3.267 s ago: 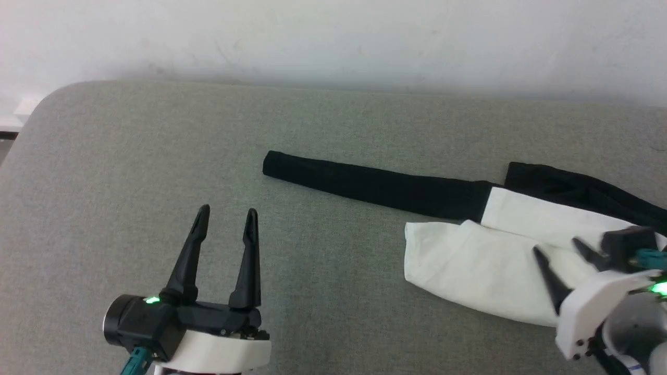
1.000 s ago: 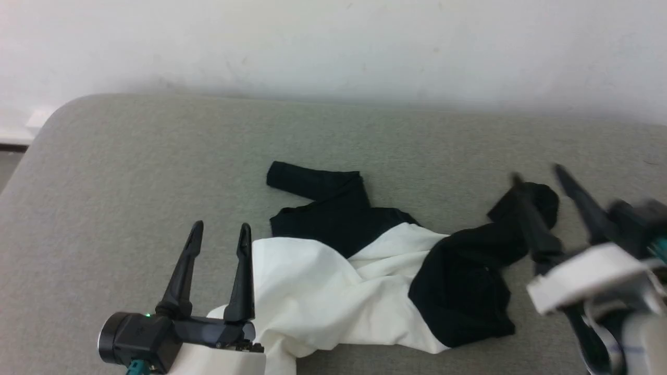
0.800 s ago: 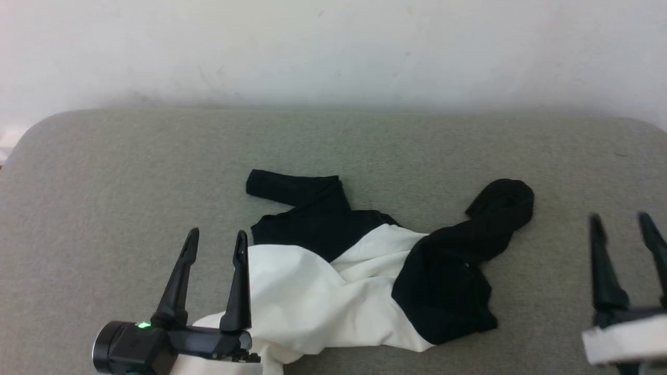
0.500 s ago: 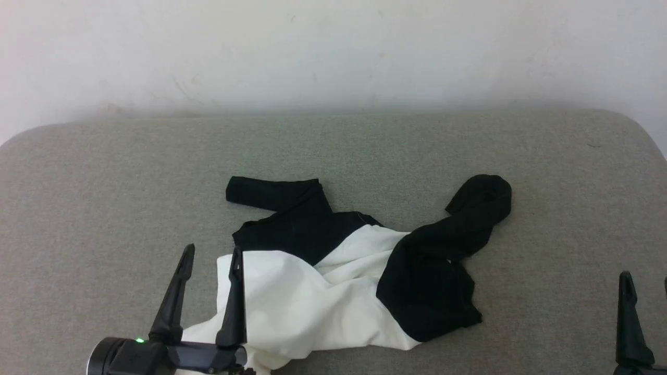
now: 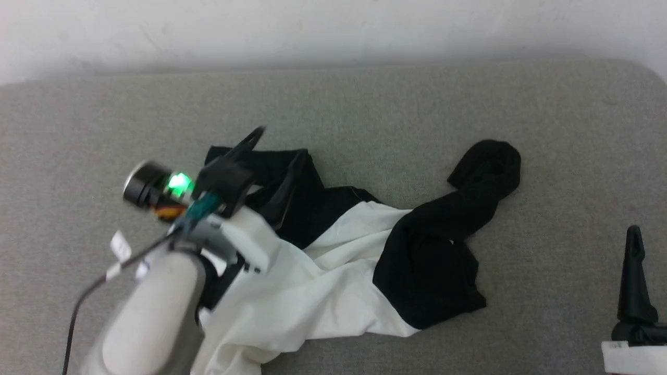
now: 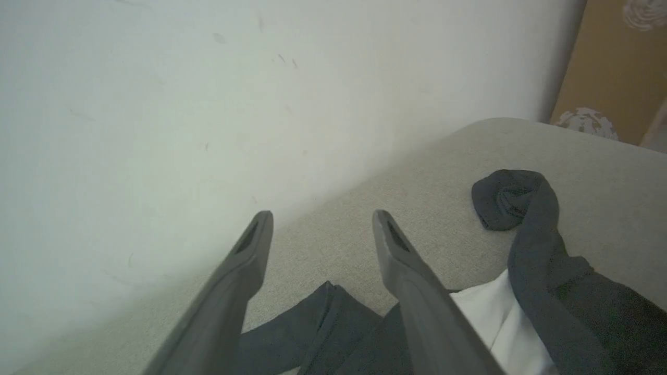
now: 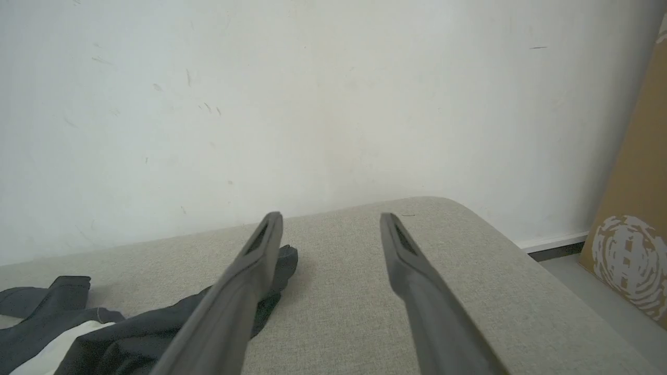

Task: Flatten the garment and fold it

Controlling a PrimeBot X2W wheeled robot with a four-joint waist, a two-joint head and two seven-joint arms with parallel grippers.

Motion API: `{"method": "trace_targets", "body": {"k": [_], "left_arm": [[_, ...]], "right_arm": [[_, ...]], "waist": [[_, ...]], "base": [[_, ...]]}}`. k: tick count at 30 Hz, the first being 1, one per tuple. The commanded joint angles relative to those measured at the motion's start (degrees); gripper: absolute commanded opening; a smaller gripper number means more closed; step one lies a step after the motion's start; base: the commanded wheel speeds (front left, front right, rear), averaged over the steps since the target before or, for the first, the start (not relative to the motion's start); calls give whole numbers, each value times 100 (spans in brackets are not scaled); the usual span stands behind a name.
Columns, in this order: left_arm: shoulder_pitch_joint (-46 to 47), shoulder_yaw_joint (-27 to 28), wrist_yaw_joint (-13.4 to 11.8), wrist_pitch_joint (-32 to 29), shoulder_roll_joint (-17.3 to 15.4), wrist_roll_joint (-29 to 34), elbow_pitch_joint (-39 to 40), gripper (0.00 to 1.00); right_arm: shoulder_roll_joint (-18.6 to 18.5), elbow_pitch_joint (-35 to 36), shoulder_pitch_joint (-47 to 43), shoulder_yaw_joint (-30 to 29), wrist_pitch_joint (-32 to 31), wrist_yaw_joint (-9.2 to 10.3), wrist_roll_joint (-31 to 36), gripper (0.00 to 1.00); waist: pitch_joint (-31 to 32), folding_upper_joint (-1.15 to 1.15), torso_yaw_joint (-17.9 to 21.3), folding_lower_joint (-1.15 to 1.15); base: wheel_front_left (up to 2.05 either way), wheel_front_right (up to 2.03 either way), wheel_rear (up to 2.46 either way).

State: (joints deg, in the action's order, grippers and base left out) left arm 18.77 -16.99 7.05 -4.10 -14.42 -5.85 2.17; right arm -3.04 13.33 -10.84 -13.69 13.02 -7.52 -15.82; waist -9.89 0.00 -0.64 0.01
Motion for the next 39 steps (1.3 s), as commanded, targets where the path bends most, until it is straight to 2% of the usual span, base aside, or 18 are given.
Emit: {"method": "trace_targets", "body": {"k": [1, 6, 12, 16, 20, 25, 27, 31, 36, 39], "left_arm": [[606, -372, 39, -366, -241, -365, -208, 100], [1971, -1182, 42, -1505, -771, -1715, -831, 100], [2823, -1896, 43, -2994, -1382, -2989, -1169, 100], [3004, -2094, 43, -3437, -1652, -3155, -1357, 100], [2834, -2142, 29, -3877, -1661, -3507, -1607, 100], [2698, -2279, 33, -3922, -1733, -3551, -1659, 100], [2663, -2324, 36, -3791, -1771, -3534, -1698, 0], [2748, -2290, 41, -3167, -1767, -3520, -1709, 0], [2907, -1887, 38, -2414, -1638, -3773, -1645, 0], [3058, -1390, -201, -1742, -1674, -3786, -1536, 0]], "right_arm": [[15, -9, 135, 32, 26, 3, -46, 100], [16, -136, 338, 221, 46, 3, -128, 100], [16, -266, 517, 307, 95, 3, -171, 100], [16, -303, 617, 361, 125, 3, -194, 100], [16, -336, 690, 380, 150, 3, -229, 100], [16, -362, 749, 337, 167, 3, -237, 100], [16, -370, 781, 331, 170, 3, -230, 100], [16, -381, 801, 288, 173, 3, -192, 100], [16, -378, 733, 254, 142, 3, -150, 100], [16, -363, 670, 242, 84, 3, -125, 100]], "waist": [[-500, 0, 70, -1], [-881, 0, 213, -1], [-1206, 0, 431, -1], [-1369, 0, 556, -1], [-1458, 0, 635, -1], [-1527, 0, 641, -1], [-1533, 0, 631, -1], [-1478, 0, 531, -1], [-1306, 0, 332, -1], [-1131, 0, 148, -1]], "base": [[0, 0, 0], [0, 0, 0], [0, 0, 0], [0, 0, 0], [0, 0, 0], [0, 0, 0], [0, 0, 0], [0, 0, 0], [0, 0, 0], [0, 0, 0]]}}
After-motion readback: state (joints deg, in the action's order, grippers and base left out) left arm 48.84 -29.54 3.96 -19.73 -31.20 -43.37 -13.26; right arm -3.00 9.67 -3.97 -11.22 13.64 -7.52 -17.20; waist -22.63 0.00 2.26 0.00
